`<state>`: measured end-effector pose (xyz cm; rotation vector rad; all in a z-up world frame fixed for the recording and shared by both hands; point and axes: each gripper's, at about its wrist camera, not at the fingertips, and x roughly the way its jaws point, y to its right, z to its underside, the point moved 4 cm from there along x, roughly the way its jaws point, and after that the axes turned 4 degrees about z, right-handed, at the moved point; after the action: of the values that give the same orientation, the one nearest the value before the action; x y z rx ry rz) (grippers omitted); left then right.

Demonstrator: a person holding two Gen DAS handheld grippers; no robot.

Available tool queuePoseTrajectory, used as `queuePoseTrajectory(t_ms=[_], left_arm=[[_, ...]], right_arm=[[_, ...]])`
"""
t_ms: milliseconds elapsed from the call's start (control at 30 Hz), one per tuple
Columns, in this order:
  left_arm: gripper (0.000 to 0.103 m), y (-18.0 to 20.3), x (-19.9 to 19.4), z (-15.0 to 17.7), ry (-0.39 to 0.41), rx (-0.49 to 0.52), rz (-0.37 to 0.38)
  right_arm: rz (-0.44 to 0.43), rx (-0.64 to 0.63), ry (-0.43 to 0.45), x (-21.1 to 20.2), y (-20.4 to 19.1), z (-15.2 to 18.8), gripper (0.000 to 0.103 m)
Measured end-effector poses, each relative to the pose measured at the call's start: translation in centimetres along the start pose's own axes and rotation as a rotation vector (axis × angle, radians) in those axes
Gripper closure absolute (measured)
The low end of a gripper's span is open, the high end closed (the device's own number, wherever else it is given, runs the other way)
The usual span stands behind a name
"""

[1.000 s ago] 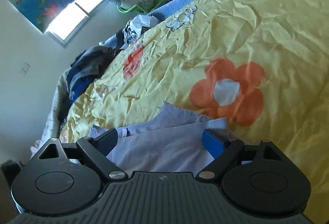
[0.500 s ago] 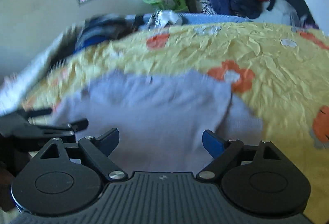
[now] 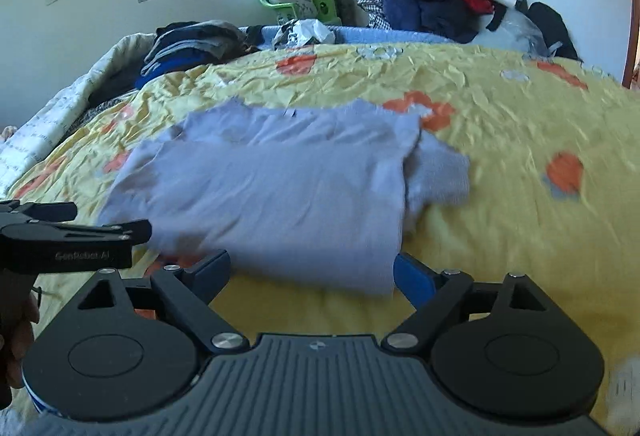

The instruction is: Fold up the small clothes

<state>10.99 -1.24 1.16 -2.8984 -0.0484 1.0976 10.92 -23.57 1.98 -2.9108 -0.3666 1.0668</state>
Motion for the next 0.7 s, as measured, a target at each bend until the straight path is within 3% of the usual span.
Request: queuePoseTrajectory(t_ms=[300, 533, 600, 700], left_arm=[[0.0, -0.6, -1.6, 2.8, -0.037, -0.049, 0.002], [0.0, -2.0, -0.9, 2.8, -0.048, -0.1, -0.004], [0.0, -2.8, -0.4, 2.3, -0.039, -0.15, 0.015], [0.0, -5.6, 0.8, 1.6, -0.036, -0.347, 0.084]], right_arm=[[-0.035, -0.014, -0.039, -1.2, -1.4, 1.7, 0.013], [-0.05, -0.027, -0.024, -0.3, -2.5, 0.6, 0.012], [-0.058, -0.037, -0.016, 0.3, -2.8, -0.1, 0.013], [-0.069, -0.047, 0.001, 1.3, -3.3, -1.2, 0.012]])
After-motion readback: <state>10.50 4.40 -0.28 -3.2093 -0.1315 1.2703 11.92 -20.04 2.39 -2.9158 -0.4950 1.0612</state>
